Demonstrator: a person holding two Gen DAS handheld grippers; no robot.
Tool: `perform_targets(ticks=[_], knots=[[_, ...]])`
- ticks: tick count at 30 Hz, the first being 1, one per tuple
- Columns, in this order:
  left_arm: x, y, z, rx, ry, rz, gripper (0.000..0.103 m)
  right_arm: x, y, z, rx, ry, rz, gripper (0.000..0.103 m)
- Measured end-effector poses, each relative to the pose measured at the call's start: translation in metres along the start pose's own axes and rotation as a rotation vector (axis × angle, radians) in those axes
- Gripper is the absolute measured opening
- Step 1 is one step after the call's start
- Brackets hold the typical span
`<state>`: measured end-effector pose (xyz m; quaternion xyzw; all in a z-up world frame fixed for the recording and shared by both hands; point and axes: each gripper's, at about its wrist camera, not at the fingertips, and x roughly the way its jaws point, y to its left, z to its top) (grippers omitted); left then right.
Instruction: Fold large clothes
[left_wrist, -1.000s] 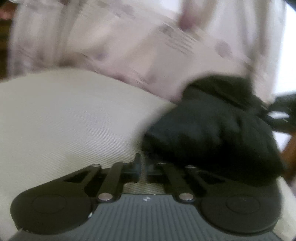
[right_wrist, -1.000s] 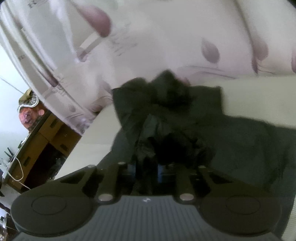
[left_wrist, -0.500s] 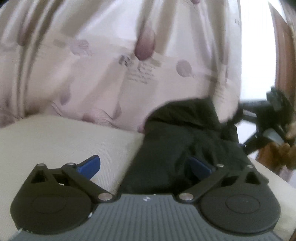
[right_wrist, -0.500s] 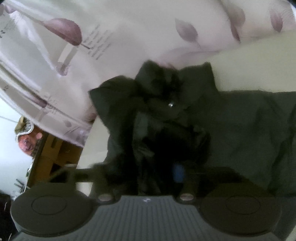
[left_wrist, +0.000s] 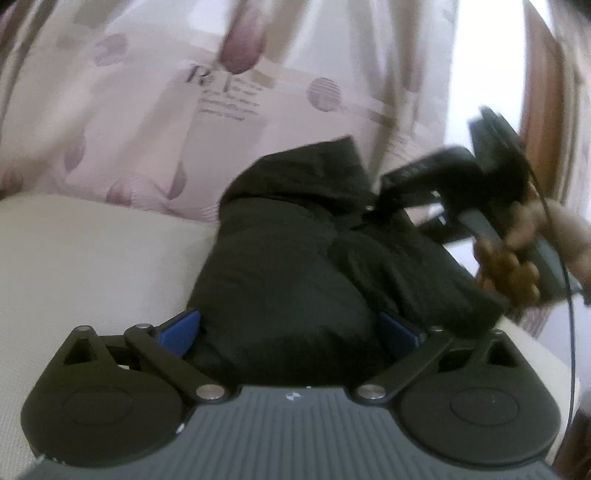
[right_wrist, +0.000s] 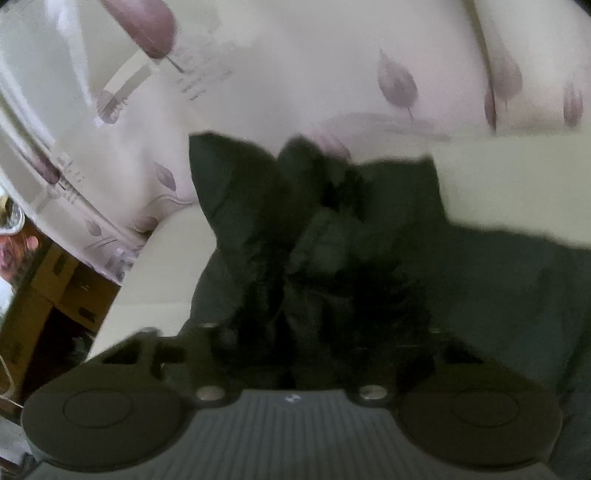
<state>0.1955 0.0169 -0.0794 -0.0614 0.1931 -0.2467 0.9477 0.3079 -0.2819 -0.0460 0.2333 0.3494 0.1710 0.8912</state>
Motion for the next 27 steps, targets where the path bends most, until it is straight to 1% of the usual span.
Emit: perform_targets(ticks=[3,4,6,8,10,12,14,15,17,19,20,21,23,24,25,26,27], knots=[[-0.004,-0.003,-0.002,-0.007,-0.027,-0.005,0.1,-0.003,0.007,0.003,-0.087,-0.035,-0.018,0.021],[-0.008,-0.002,-0.003,-0.018,-0.042,0.001,0.101,-0.006,0.009,0.004,-0.108,-0.051,-0.02,0.019],[-0.015,-0.002,-0.004,-0.014,-0.049,0.032,0.103,-0.016,0.01,0.009,-0.108,-0.098,0.001,0.014],[-0.022,-0.004,-0.005,-0.006,-0.045,0.082,0.103,-0.027,0.007,0.017,-0.088,-0.13,0.024,0.012],[-0.028,-0.008,-0.007,-0.004,-0.044,0.092,0.103,-0.037,0.007,0.022,-0.086,-0.153,0.04,0.01],[-0.024,-0.019,-0.007,0.042,-0.026,0.096,0.103,-0.053,0.002,0.028,-0.071,-0.192,0.06,0.008],[-0.015,-0.031,-0.009,0.107,-0.016,0.117,0.103,-0.071,-0.01,0.033,-0.045,-0.228,0.079,0.008],[-0.01,-0.034,-0.011,0.123,-0.012,0.128,0.103,-0.076,-0.018,0.032,-0.038,-0.234,0.081,0.008],[-0.002,-0.037,-0.014,0.115,-0.013,0.143,0.103,-0.08,-0.032,0.026,-0.022,-0.228,0.063,0.008],[0.002,-0.034,-0.015,0.097,-0.017,0.124,0.103,-0.076,-0.044,0.017,-0.005,-0.197,0.067,0.008],[0.005,-0.033,-0.015,0.102,-0.011,0.124,0.103,-0.075,-0.049,0.013,0.012,-0.193,0.084,0.008],[0.006,-0.032,-0.014,0.102,-0.007,0.12,0.103,-0.074,-0.054,0.011,0.047,-0.193,0.114,0.011],[0.008,-0.03,-0.013,0.089,0.001,0.095,0.103,-0.068,-0.063,0.015,0.136,-0.161,0.16,0.013],[0.01,-0.03,-0.012,0.094,0.013,0.087,0.103,-0.065,-0.065,0.017,0.165,-0.156,0.16,0.017],[0.012,-0.03,-0.013,0.103,0.023,0.075,0.103,-0.064,-0.065,0.02,0.177,-0.155,0.13,0.022],[0.012,-0.031,-0.014,0.107,0.028,0.067,0.103,-0.066,-0.064,0.024,0.174,-0.159,0.067,0.033],[0.013,-0.032,-0.016,0.11,0.033,0.061,0.103,-0.071,-0.065,0.028,0.167,-0.18,-0.013,0.042]])
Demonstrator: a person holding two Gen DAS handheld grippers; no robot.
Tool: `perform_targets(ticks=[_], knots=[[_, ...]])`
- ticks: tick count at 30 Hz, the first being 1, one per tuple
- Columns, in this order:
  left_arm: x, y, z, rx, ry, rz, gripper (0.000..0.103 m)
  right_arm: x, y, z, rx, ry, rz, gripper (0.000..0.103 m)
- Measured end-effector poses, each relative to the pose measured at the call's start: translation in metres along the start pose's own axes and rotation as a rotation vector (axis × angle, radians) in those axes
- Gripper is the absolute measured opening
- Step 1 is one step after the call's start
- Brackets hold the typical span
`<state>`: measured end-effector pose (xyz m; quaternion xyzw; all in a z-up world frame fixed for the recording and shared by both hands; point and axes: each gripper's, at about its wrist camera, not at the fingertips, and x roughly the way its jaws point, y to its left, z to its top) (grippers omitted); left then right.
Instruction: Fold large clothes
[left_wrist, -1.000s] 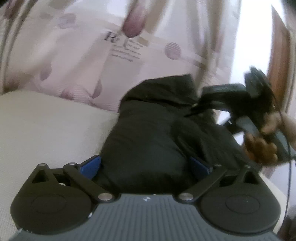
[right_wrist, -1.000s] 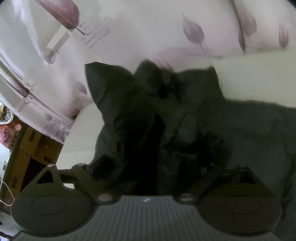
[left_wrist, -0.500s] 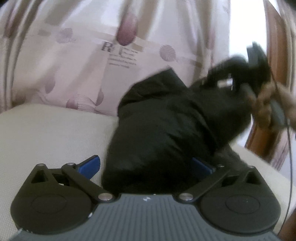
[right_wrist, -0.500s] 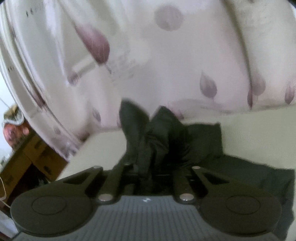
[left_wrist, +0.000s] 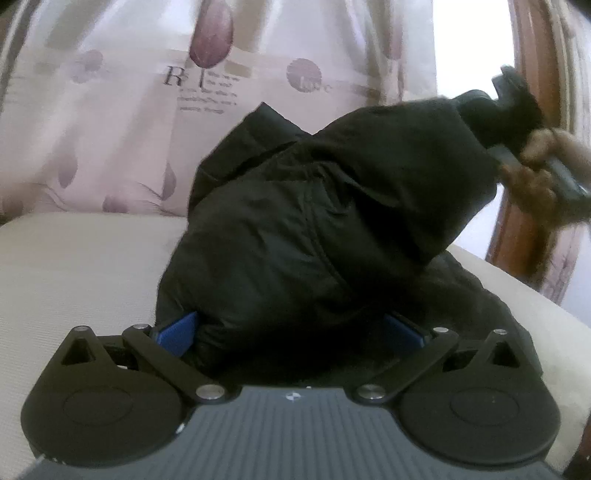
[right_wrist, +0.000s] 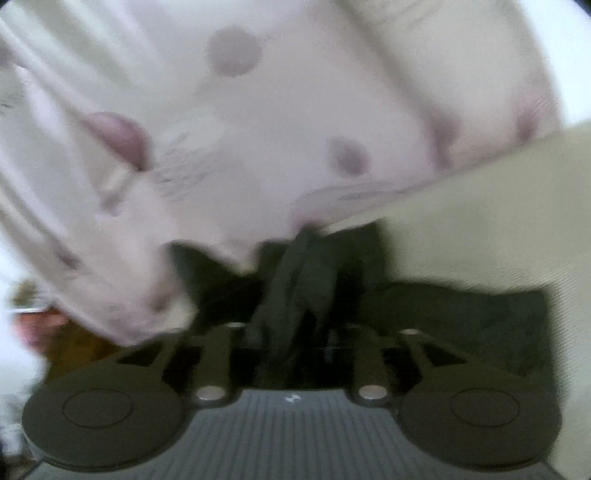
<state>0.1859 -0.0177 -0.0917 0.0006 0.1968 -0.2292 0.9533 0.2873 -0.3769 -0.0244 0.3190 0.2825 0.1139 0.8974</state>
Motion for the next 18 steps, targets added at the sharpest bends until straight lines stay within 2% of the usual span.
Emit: perform_targets(ticks=[2,3,4,5,6,7,8,9,10,12,14,15,16,17,18], knots=[[0.001,-0.002,-0.001,0.011,0.006,-0.012,0.103,-0.016,-0.002,0.013,-0.028,-0.122,-0.173,0.046],[0.0,-0.002,-0.001,0.012,0.007,-0.021,0.103,-0.025,0.0,0.018,-0.056,-0.179,-0.214,0.046],[0.0,-0.001,-0.001,0.012,0.008,-0.027,0.103,-0.035,0.003,0.023,-0.062,-0.216,-0.189,0.046],[0.0,-0.001,-0.001,0.011,0.009,-0.029,0.103,-0.043,0.007,0.028,-0.053,-0.213,-0.073,0.046],[0.0,0.0,-0.001,0.007,0.011,-0.03,0.103,-0.042,0.015,0.03,-0.057,-0.183,0.004,0.047],[0.001,0.001,-0.001,0.0,0.014,-0.031,0.103,-0.035,0.029,0.031,-0.087,-0.136,0.038,0.052],[0.001,0.001,-0.001,-0.004,0.013,-0.034,0.103,-0.021,0.049,0.03,-0.148,-0.074,0.044,0.07],[0.0,0.001,-0.001,-0.005,0.013,-0.034,0.103,-0.004,0.066,0.026,-0.203,-0.013,0.048,0.082],[-0.001,0.0,-0.001,-0.004,0.015,-0.032,0.103,0.015,0.082,0.021,-0.248,0.03,0.038,0.082],[-0.002,-0.003,-0.003,0.004,0.015,-0.031,0.103,0.048,0.104,0.011,-0.325,0.06,-0.03,0.082],[-0.003,-0.003,-0.003,-0.002,0.012,-0.029,0.103,0.084,0.12,0.005,-0.368,0.138,-0.022,0.082],[-0.004,-0.003,-0.004,-0.004,0.01,-0.029,0.103,0.099,0.125,0.003,-0.376,0.173,-0.02,0.077],[-0.005,-0.003,-0.004,-0.004,0.008,-0.029,0.103,0.111,0.132,-0.001,-0.41,0.189,-0.041,0.06],[-0.007,-0.003,-0.004,-0.006,0.0,-0.033,0.103,0.122,0.141,-0.007,-0.492,0.2,-0.087,0.014],[-0.01,-0.002,-0.004,-0.014,-0.006,-0.036,0.103,0.128,0.148,-0.013,-0.552,0.218,-0.108,0.013]])
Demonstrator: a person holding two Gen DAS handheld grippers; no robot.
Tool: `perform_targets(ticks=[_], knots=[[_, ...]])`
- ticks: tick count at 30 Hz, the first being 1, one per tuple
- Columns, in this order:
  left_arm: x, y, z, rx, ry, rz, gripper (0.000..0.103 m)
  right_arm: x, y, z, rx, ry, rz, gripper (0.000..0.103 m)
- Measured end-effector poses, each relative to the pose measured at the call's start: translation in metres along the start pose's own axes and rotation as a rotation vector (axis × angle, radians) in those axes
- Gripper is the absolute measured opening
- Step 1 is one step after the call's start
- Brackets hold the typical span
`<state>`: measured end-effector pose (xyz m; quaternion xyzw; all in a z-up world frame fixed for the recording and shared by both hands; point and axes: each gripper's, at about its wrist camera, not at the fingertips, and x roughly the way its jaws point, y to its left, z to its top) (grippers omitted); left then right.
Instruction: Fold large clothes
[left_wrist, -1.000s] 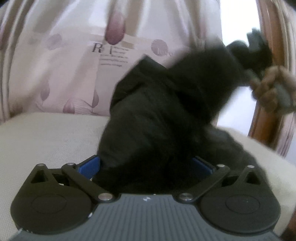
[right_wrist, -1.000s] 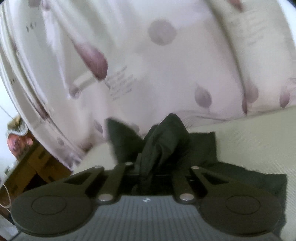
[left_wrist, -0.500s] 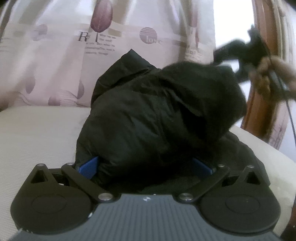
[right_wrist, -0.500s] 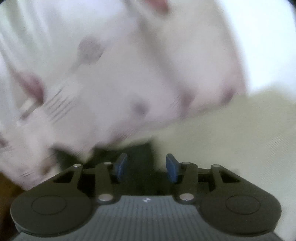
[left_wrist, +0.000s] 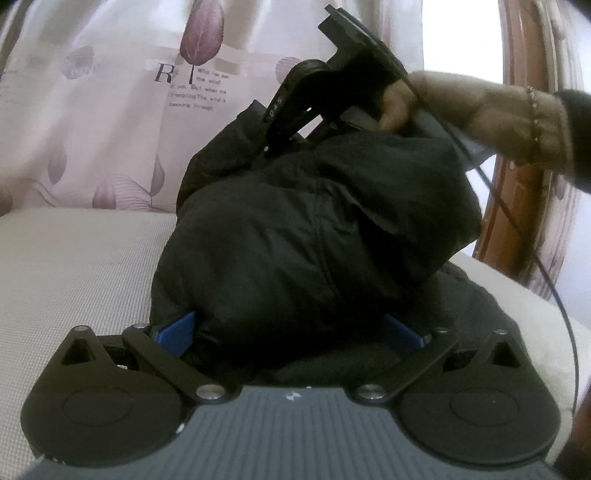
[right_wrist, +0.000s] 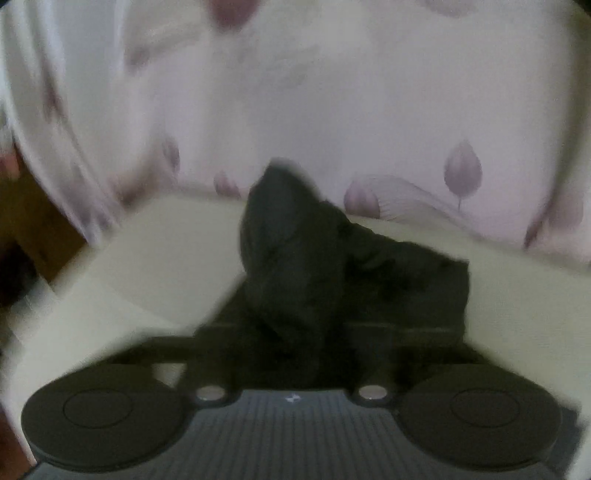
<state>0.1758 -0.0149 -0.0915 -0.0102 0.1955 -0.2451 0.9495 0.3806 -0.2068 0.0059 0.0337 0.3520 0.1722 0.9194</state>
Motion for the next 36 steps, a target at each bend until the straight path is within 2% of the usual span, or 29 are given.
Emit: perform_targets(ticks=[3,6,8,10,14,17,20,22,24,26,28,30,33,36], knots=[[-0.01,0.005,0.0,-0.034,-0.033,-0.002,0.103,-0.031,0.007,-0.006,-0.105,-0.087,0.022,0.009],[-0.021,0.002,0.003,-0.021,-0.052,0.004,0.103,-0.078,-0.009,-0.019,-0.057,-0.184,0.052,0.009],[-0.026,-0.003,0.004,0.0,-0.039,0.025,0.103,-0.109,-0.03,-0.04,-0.007,-0.254,0.051,0.009],[-0.031,-0.005,0.006,-0.01,-0.037,0.013,0.103,-0.131,-0.054,-0.062,0.071,-0.323,0.061,0.009],[-0.03,-0.014,0.011,0.005,-0.034,0.008,0.103,-0.17,-0.108,-0.125,0.256,-0.462,0.089,0.009],[-0.024,-0.018,0.017,-0.005,-0.028,-0.011,0.103,-0.163,-0.159,-0.169,0.457,-0.501,0.1,0.009],[-0.015,-0.024,0.022,0.002,-0.022,-0.051,0.103,-0.15,-0.203,-0.224,0.667,-0.527,0.148,0.01],[-0.009,-0.033,0.024,0.031,-0.017,-0.079,0.103,-0.138,-0.222,-0.249,0.766,-0.551,0.202,0.012],[-0.001,-0.045,0.024,0.094,-0.011,-0.112,0.103,-0.129,-0.236,-0.267,0.847,-0.568,0.224,0.021],[0.011,-0.057,0.022,0.184,0.002,-0.126,0.103,-0.123,-0.244,-0.274,0.867,-0.579,0.231,0.023],[0.024,-0.059,0.02,0.213,0.015,-0.164,0.103,-0.113,-0.247,-0.276,0.902,-0.572,0.263,0.025],[0.035,-0.055,0.018,0.198,0.031,-0.22,0.103,-0.101,-0.245,-0.27,0.91,-0.558,0.283,0.025],[0.043,-0.041,0.017,0.139,0.056,-0.249,0.1,-0.085,-0.236,-0.255,0.89,-0.52,0.317,0.025],[0.042,-0.019,0.017,0.07,0.082,-0.27,0.092,-0.069,-0.229,-0.237,0.856,-0.477,0.37,0.025]])
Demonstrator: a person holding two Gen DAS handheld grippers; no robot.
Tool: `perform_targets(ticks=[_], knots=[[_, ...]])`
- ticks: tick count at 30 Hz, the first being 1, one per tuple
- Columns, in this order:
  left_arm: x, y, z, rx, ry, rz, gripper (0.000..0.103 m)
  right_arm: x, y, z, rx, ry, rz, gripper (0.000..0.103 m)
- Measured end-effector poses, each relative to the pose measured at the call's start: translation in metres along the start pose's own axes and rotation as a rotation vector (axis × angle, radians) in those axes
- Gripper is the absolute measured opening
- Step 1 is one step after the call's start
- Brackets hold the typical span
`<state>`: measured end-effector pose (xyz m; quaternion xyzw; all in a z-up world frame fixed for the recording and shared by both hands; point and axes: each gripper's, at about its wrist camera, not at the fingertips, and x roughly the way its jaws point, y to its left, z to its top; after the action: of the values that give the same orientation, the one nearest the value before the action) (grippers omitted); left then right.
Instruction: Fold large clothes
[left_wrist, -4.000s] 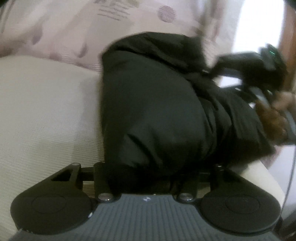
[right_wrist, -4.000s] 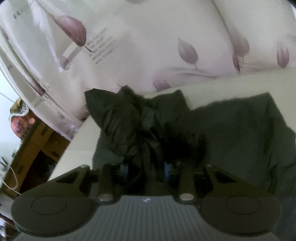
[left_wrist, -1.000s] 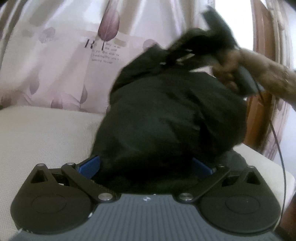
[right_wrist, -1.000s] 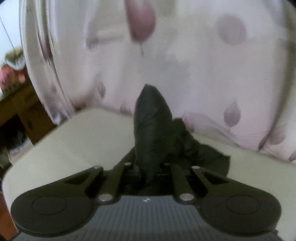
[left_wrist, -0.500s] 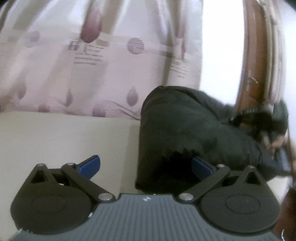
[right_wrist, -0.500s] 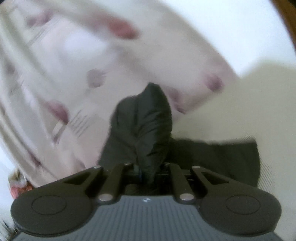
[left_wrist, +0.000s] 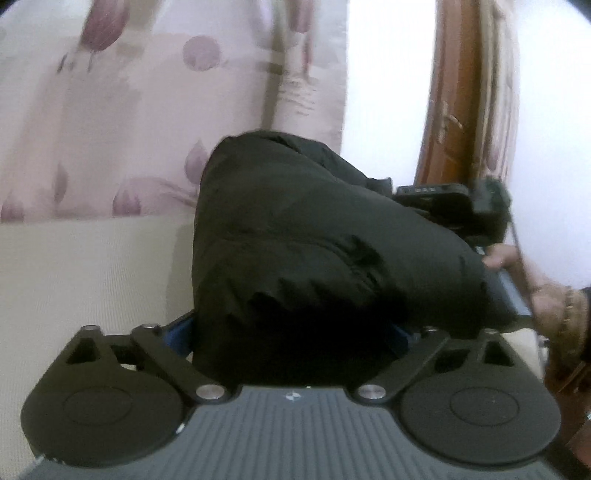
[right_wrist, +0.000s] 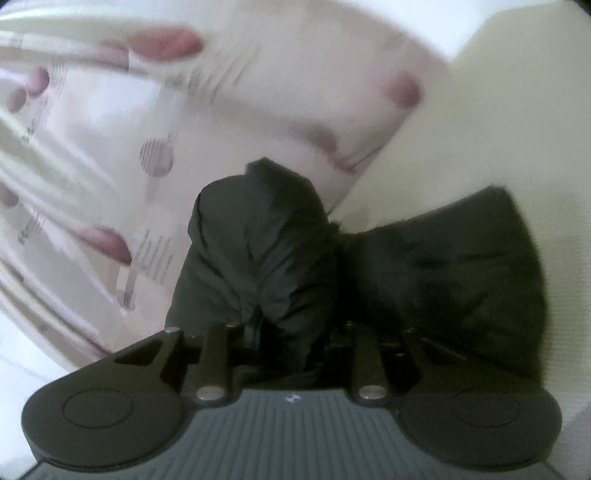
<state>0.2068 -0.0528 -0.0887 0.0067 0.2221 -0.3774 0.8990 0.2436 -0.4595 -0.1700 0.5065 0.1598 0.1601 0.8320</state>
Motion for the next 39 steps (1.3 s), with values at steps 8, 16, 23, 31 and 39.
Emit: perform_targets(ticks=[8,16,23,31,39], knots=[[-0.074,0.008,-0.024,-0.082,0.017,0.041,0.091,0.1,0.06,-0.043,-0.142,0.277,0.128,0.025],[-0.167,0.007,-0.037,-0.12,-0.096,0.26,0.099,0.104,0.123,-0.065,-0.334,0.281,0.121,0.014],[-0.157,-0.017,0.013,-0.083,-0.154,0.225,0.103,0.043,0.164,-0.038,-0.621,0.172,-0.03,0.01],[-0.077,-0.052,0.052,-0.087,-0.154,0.091,0.103,0.009,0.073,-0.017,-0.397,0.094,-0.048,0.011],[-0.041,-0.052,0.028,-0.026,-0.115,0.219,0.103,0.039,0.04,-0.032,-0.202,0.114,0.048,0.013]])
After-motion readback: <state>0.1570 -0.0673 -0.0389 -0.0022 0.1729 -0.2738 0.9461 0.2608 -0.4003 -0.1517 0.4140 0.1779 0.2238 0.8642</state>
